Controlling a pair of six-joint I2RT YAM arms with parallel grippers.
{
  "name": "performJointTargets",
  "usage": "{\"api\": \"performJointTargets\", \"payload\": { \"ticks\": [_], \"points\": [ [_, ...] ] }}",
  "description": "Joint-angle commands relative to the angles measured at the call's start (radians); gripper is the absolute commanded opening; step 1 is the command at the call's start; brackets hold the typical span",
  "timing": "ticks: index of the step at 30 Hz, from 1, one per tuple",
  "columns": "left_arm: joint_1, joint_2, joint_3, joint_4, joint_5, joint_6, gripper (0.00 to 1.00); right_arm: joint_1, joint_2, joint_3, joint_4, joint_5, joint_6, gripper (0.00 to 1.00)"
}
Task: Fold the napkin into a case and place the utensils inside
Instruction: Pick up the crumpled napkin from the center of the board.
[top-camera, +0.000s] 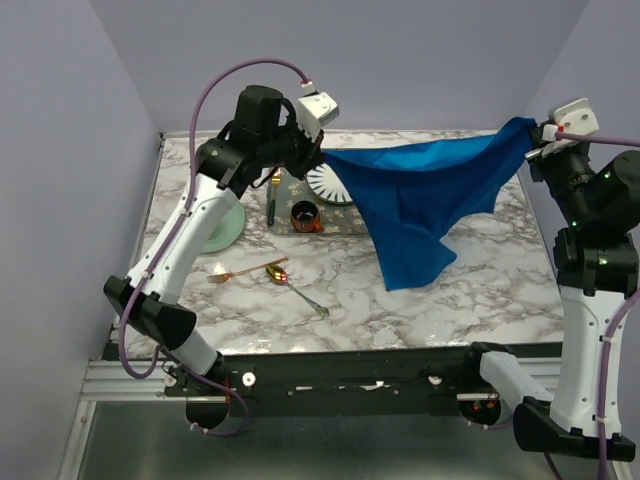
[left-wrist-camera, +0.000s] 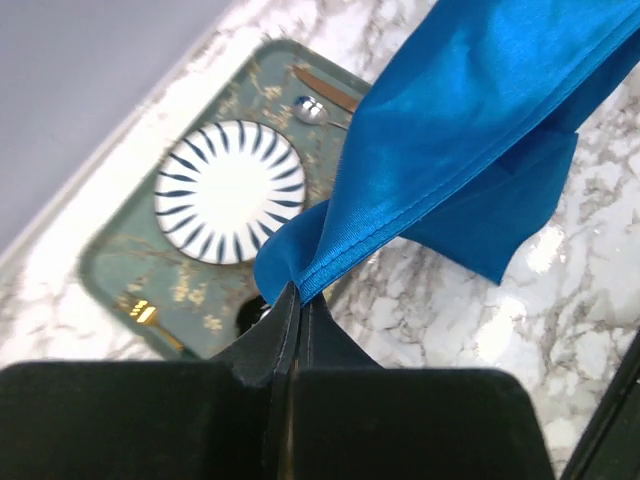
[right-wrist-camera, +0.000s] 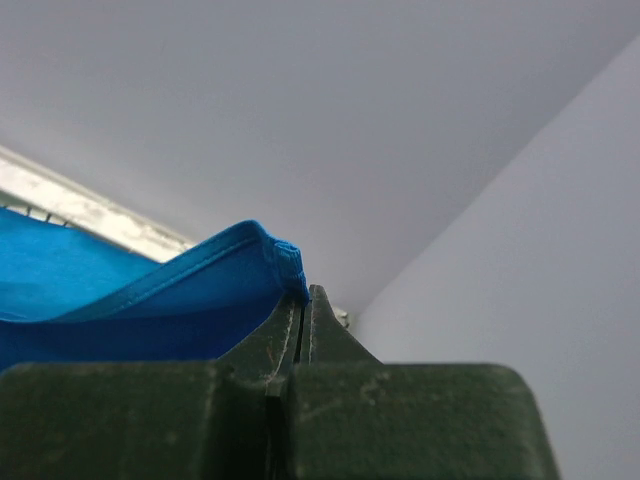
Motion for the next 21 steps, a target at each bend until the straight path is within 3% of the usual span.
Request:
{"api": "performJointTargets", "payload": {
  "ticks": [1, 4, 8, 21],
  "points": [
    [-0.060, -0.099, 0.093, -0.151, -0.222, 0.107, 0.00, -0.012, 0.003, 0.101, 0.098, 0.137, 0.047, 0.01],
    [-0.129, -0.165, 0.095, -0.145, -0.359, 0.192, 0.00, -0.012, -0.020, 0.106, 0.101, 0.146, 0.052, 0.01],
    [-0.212, -0.243, 0.089, -0.146, -0.439, 0.242, 0.00, -0.013, -0.077, 0.089, 0.098, 0.156, 0.062, 0.01],
    [-0.258, -0.436, 0.096, -0.189, -0.286, 0.227, 0.00, -0.012, -0.323, 0.081, -0.103, 0.160, 0.079, 0.01]
  ]
}}
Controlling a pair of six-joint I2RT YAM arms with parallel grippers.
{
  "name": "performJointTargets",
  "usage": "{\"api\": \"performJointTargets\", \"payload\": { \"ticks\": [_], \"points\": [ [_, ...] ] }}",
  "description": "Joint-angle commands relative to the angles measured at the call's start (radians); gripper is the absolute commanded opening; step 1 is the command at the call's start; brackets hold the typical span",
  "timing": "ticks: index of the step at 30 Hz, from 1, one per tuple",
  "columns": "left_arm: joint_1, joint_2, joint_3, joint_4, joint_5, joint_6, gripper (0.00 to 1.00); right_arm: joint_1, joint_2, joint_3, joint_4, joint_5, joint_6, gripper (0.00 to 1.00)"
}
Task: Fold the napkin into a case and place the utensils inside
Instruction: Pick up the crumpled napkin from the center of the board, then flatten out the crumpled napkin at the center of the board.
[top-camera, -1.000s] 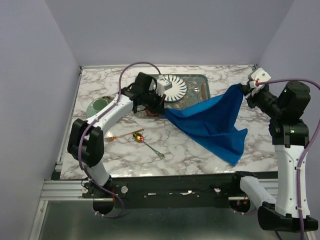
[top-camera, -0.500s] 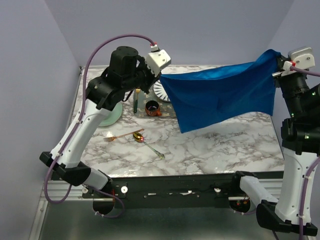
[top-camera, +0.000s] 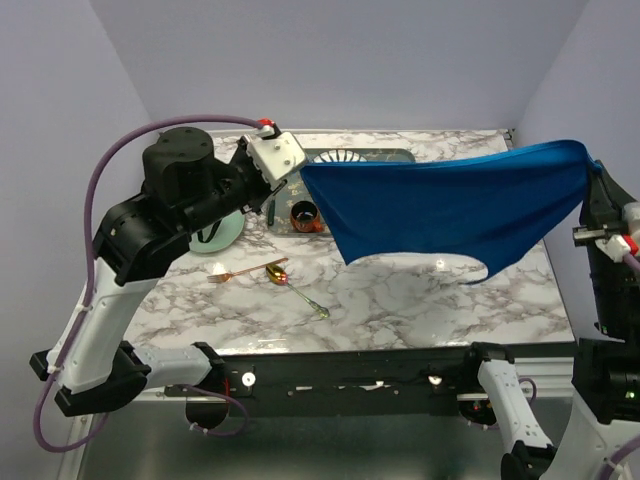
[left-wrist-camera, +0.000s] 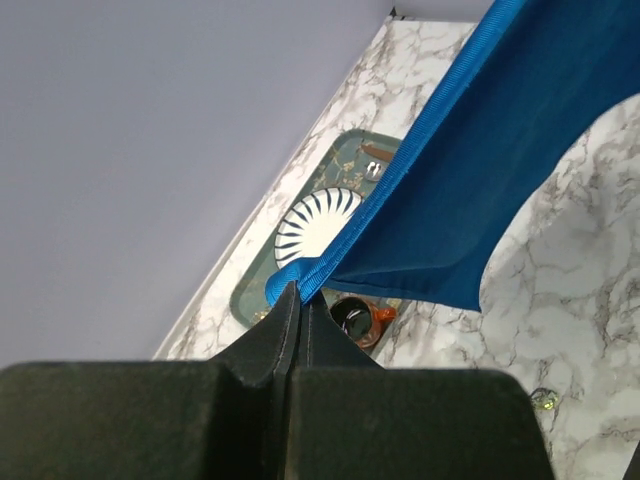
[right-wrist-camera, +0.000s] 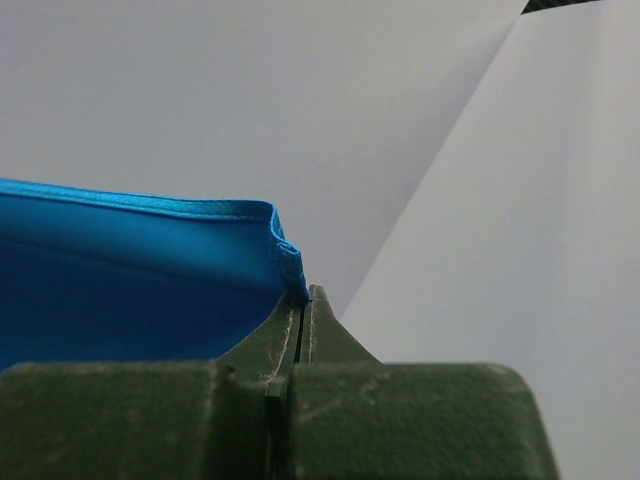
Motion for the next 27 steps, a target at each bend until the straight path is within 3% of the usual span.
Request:
{"api": "performJointTargets", "payload": {
  "ticks": [1, 12, 17, 23, 27],
  "points": [
    [-0.005, -0.065, 0.015, -0.037, 0.074, -0.005, 0.00, -0.007, -0.029, 0.017, -0.115, 0.037, 0.019, 0.01],
    [-0.005, -0.021, 0.007, -0.037, 0.179, -0.069, 0.00, -0.005, 0.032, -0.041, -0.123, 0.048, 0.015, 0.01],
    [0.005, 0.160, -0.005, -0.040, -0.017, -0.077, 0.00, -0.007, 0.136, -0.162, -0.042, 0.071, -0.014, 0.01],
    [0.169, 0.399, -0.019, 0.009, 0.093, -0.104, 0.00, -0.012, 0.287, -0.344, 0.135, 0.037, -0.037, 0.01],
    [0.234, 0.538, 0.001, 0.081, 0.160, -0.091, 0.00, -0.041, 0.474, -0.378, 0.207, -0.036, -0.031, 0.01]
  ]
}}
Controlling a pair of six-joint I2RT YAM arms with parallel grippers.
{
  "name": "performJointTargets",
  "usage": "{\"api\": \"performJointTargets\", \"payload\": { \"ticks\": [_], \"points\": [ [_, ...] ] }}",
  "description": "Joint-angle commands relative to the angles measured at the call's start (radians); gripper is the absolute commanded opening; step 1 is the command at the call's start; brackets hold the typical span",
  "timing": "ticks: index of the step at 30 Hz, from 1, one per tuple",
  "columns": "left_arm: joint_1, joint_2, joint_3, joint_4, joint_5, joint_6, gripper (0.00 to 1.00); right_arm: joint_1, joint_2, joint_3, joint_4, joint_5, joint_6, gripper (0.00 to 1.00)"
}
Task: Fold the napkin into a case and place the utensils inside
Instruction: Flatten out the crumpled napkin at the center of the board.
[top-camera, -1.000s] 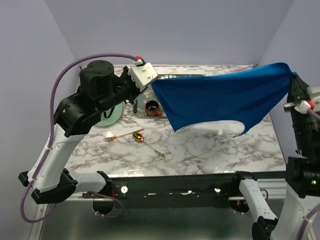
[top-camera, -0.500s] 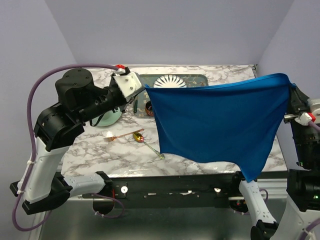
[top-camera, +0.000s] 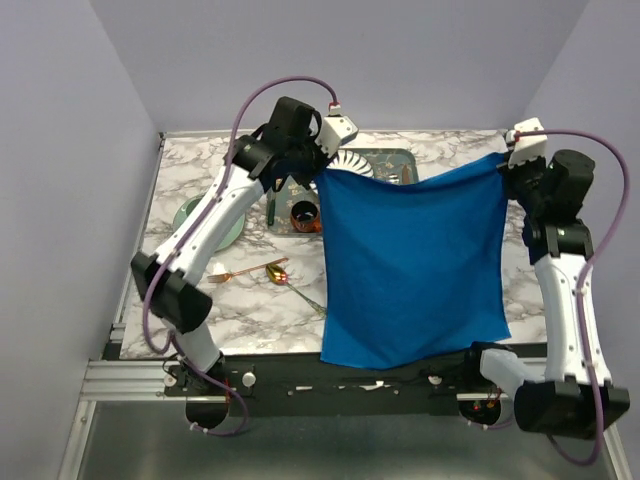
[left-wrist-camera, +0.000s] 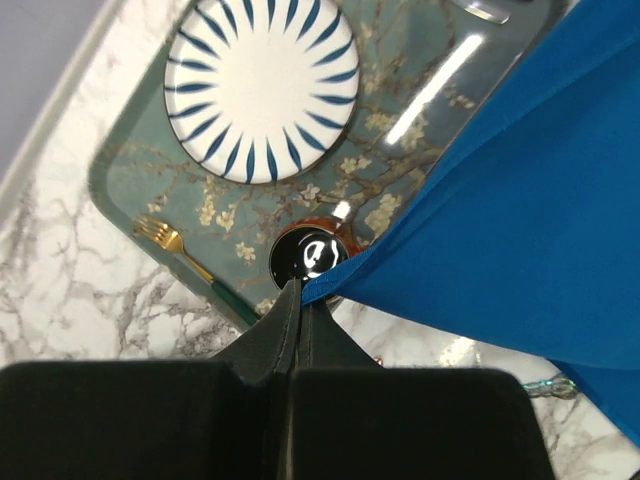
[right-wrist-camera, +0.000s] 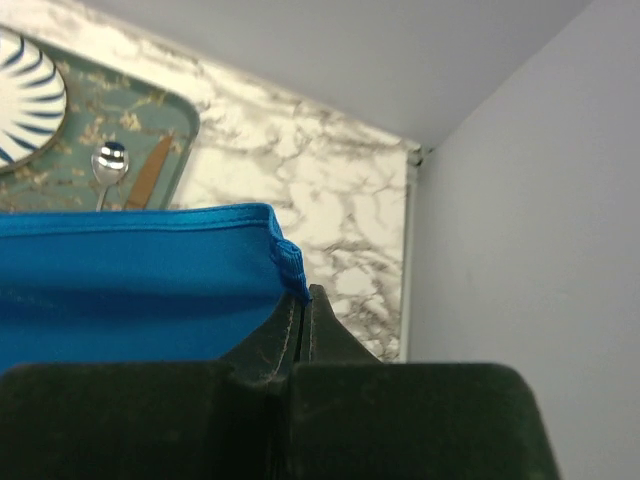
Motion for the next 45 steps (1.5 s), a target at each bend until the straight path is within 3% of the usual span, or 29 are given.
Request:
{"api": "performJointTargets", "payload": {
  "ticks": [1, 10, 15, 27, 36, 45],
  "points": [
    [0.073, 0.133, 0.018, 0.085, 0.087, -0.001, 0.00, -0.037, 0.160, -0.030, 0.165, -0.079, -0.006, 0.01],
    [0.112, 0.423, 0.185, 0.126, 0.035, 0.013, 0.00, -0.074, 0.536, 0.103, 0.165, -0.227, 0.014, 0.01],
    [0.126, 0.489, 0.207, 0.140, 0.030, 0.013, 0.00, -0.075, 0.720, 0.187, 0.123, -0.252, 0.022, 0.01],
    [0.139, 0.509, 0.181, 0.261, -0.062, -0.053, 0.00, -0.080, 0.861, 0.310, 0.165, -0.260, 0.111, 0.01],
    [0.139, 0.592, 0.217, 0.255, -0.047, -0.078, 0.00, -0.078, 0.960, 0.447, 0.087, -0.070, 0.209, 0.01],
    [0.138, 0.653, 0.242, 0.281, -0.047, -0.109, 0.00, -0.078, 1.071, 0.546, 0.022, -0.028, 0.260, 0.01]
  ]
}}
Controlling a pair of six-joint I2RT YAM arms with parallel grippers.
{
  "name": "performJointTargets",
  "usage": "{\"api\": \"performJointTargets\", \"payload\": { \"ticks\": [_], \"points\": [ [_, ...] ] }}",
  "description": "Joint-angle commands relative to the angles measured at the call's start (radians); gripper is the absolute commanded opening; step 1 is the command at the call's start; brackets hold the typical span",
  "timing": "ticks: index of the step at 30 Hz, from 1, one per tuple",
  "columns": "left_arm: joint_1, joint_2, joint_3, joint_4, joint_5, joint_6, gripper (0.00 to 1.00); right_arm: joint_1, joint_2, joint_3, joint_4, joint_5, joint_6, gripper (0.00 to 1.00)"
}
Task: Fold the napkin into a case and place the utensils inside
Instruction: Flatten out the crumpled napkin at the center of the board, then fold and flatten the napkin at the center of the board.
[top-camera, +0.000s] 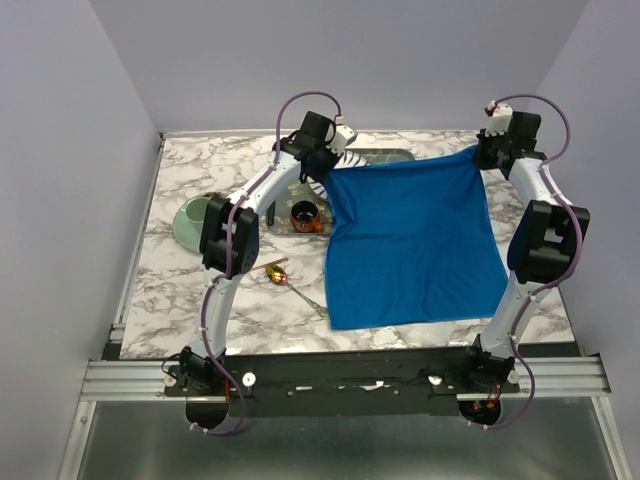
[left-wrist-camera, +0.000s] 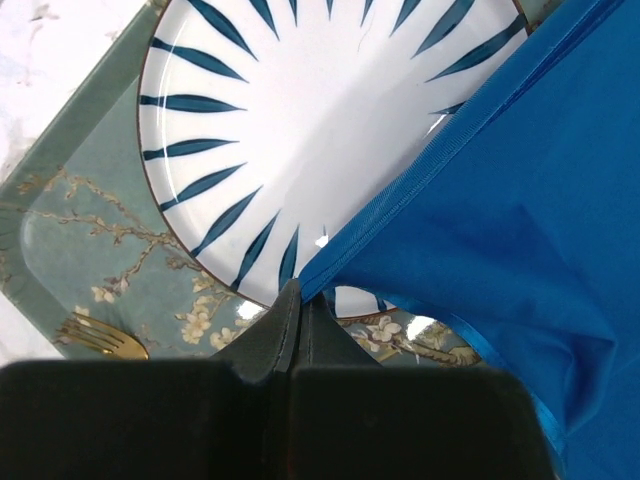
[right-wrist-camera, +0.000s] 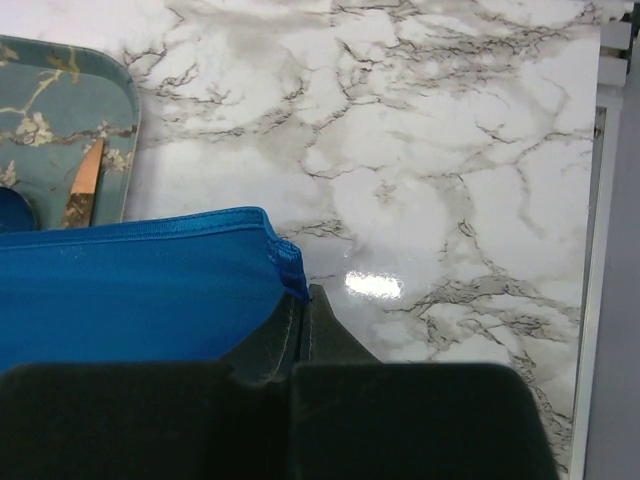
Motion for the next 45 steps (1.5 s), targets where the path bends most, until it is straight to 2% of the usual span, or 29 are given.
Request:
{"api": "performJointTargets", "payload": {
  "ticks": [1, 6, 10, 15, 20, 25, 32, 37, 42, 45],
  "points": [
    [0.005, 0.029, 0.049, 0.017, -0.017, -0.022, 0.00, -0.007, 0.087, 0.086, -0.067, 0.064, 0.041, 0.01],
    [-0.001, 0.002, 0.032, 0.032, 0.015, -0.005, 0.00, -0.007, 0.065, 0.086, -0.084, 0.054, 0.035, 0.01],
    [-0.024, -0.070, -0.023, 0.034, 0.021, 0.038, 0.00, -0.009, -0.023, 0.029, -0.084, 0.044, 0.020, 0.01],
    [-0.074, -0.228, -0.181, 0.040, 0.026, 0.096, 0.00, -0.010, -0.188, -0.107, -0.085, 0.017, 0.006, 0.01],
    [-0.151, -0.400, -0.371, 0.046, -0.017, 0.153, 0.00, -0.026, -0.279, -0.179, -0.128, 0.017, -0.037, 0.01],
    [-0.162, -0.469, -0.414, 0.002, -0.041, 0.133, 0.00, -0.060, -0.334, -0.195, -0.170, -0.014, -0.067, 0.01],
    [-0.168, -0.629, -0.489, -0.034, -0.021, 0.115, 0.00, -0.098, -0.494, -0.241, -0.191, -0.097, -0.129, 0.01],
    [-0.177, -0.630, -0.476, -0.046, -0.070, 0.087, 0.00, -0.098, -0.493, -0.222, -0.205, -0.105, -0.143, 0.01],
    [-0.195, -0.620, -0.463, -0.023, -0.015, 0.061, 0.00, -0.098, -0.448, -0.198, -0.214, -0.104, -0.132, 0.01],
    [-0.235, -0.618, -0.495, -0.023, -0.069, 0.055, 0.00, -0.098, -0.457, -0.216, -0.236, -0.121, -0.164, 0.01]
  ]
}}
